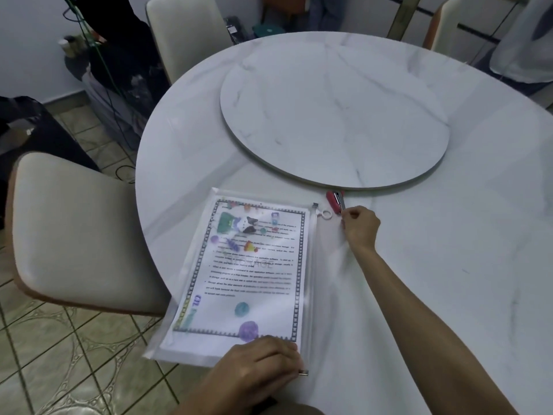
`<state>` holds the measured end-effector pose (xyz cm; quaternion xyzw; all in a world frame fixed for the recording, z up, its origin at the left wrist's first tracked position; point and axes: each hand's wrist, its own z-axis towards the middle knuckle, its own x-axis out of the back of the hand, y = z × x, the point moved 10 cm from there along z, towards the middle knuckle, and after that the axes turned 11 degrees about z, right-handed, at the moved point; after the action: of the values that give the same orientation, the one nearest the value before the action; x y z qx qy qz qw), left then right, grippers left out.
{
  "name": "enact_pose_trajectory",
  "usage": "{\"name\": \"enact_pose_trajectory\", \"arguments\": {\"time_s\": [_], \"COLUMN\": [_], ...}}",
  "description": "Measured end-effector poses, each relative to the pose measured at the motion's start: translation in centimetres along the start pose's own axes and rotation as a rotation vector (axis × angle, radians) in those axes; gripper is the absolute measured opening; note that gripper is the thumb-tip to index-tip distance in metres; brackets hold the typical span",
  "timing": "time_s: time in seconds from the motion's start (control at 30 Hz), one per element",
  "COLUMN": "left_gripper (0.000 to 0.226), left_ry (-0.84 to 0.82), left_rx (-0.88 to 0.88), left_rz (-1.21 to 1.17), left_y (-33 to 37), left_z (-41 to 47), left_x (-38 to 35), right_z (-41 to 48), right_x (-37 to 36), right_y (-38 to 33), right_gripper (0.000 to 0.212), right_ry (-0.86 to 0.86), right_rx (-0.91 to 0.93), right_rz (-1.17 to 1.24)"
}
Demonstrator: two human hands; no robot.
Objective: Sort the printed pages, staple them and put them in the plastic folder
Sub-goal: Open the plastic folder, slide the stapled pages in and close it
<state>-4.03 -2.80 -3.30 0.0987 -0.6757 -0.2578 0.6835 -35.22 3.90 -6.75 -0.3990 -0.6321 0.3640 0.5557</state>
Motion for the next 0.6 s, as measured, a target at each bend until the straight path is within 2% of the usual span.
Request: {"name": "enact_pose_trajectory", "arguments": {"time_s": [0.03, 0.1, 0.13, 0.17, 0.2, 0.23, 0.27, 0.3, 0.33, 0.43, 0.5, 0.6], "left_gripper": [0.042, 0.018, 0.020, 0.032, 0.044, 0.044, 0.034, 0.024, 0.022, 0.034, 0.045, 0.068], "left_ry": [-0.005, 0.016, 0.006, -0.128, -0.132, -0.115, -0.115, -0.140, -0.144, 0.086, 0.157, 0.047], "left_rx": [0.021, -0.047, -0.062, -0.045, -0.042, -0.009, 0.002, -0.040, -0.042, 0.170, 0.327, 0.584], "left_rz": [-0.063, -0.092, -0.057, -0.035, 0.078, 0.140, 0.138, 0.088, -0.014, -0.028, 0.038, 0.174], "left_y": [-0.4, 0.1, 0.4, 0.5, 0.2, -0.1, -0.3, 0.1, -0.2, -5.1, -9.3, -14.9], "left_z": [0.8, 1.9, 2.2, 2.5, 2.6, 3.1, 3.4, 3.5, 3.7, 3.7, 2.4, -0.4], "left_x": [0.2, 0.0, -0.7, -2.7, -3.5, -3.6, -4.0, -4.4, -4.1, -0.5, 0.9, 2.0], "right_z": [0.1, 0.5, 0.6, 0.6, 0.8, 1.0, 1.2, 1.3, 1.5, 1.8, 1.9, 2.7], "right_x": [0.4, 0.6, 0.5, 0.2, -0.1, -0.4, -0.8, -1.2, -1.6, -2.6, -3.0, -3.4], "right_y": [-0.4, -1.0, -1.2, -1.4, -1.6, -1.7, -1.7, -1.7, -1.7, -1.0, -0.8, -0.4], "right_gripper": [0.017, 0.017, 0.019, 0.022, 0.026, 0.028, 0.030, 0.032, 0.033, 0.038, 0.042, 0.039], "right_ry": [0.020, 0.032, 0.025, 0.015, 0.006, -0.001, -0.009, -0.020, -0.036, -0.081, -0.097, -0.106], "right_rx": [0.037, 0.102, 0.121, 0.134, 0.146, 0.158, 0.167, 0.170, 0.162, 0.103, 0.096, 0.088], "right_rz": [-0.031, -0.086, -0.108, -0.124, -0.138, -0.154, -0.176, -0.200, -0.224, -0.259, -0.294, -0.320]}}
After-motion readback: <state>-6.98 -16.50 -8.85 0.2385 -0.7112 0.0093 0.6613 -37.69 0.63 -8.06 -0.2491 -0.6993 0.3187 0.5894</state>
